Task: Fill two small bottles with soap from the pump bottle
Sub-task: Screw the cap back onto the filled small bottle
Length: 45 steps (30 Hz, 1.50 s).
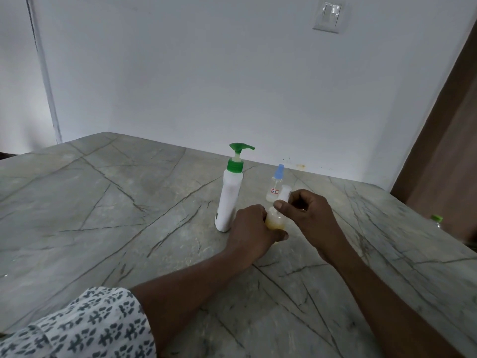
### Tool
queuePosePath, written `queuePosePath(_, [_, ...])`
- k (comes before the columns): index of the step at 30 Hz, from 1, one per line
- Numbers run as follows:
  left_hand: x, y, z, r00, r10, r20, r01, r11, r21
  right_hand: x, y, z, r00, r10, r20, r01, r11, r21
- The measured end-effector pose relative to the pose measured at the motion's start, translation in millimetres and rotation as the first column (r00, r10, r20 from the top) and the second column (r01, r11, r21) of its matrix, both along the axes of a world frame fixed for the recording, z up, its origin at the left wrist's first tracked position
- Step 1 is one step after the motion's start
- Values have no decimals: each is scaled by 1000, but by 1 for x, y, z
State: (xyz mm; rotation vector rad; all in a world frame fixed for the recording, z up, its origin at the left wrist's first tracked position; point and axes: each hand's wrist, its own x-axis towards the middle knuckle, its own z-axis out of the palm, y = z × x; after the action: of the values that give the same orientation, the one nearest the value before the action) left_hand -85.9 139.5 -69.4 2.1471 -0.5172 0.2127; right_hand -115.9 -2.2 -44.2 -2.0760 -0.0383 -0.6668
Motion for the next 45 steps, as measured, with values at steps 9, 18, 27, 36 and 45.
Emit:
queuePosePath(9, [0,0,0,1000,3,4,-3,1000,9,-4,-3,-3,999,38,3,-38,999,33])
queuePosePath(18, [0,-1,-1,1000,-2,2,2,1000,-5,-2,-2,-8,999,32,43,-34,998,55])
queuePosePath(27, [0,-1,0,1000,9,1,-9,1000,13,-2,0,-8,999,22,41,-25,997,78])
queuePosePath(36, [1,-2,-1,1000,10,-9,-10,1000,1,-3,1,-7,998,48,27,-51,991,127])
queuePosePath(45, [1,-1,0,1000,6,-12,-6,1000,-5,-3,4,-8,998,59,9,-60,983,171])
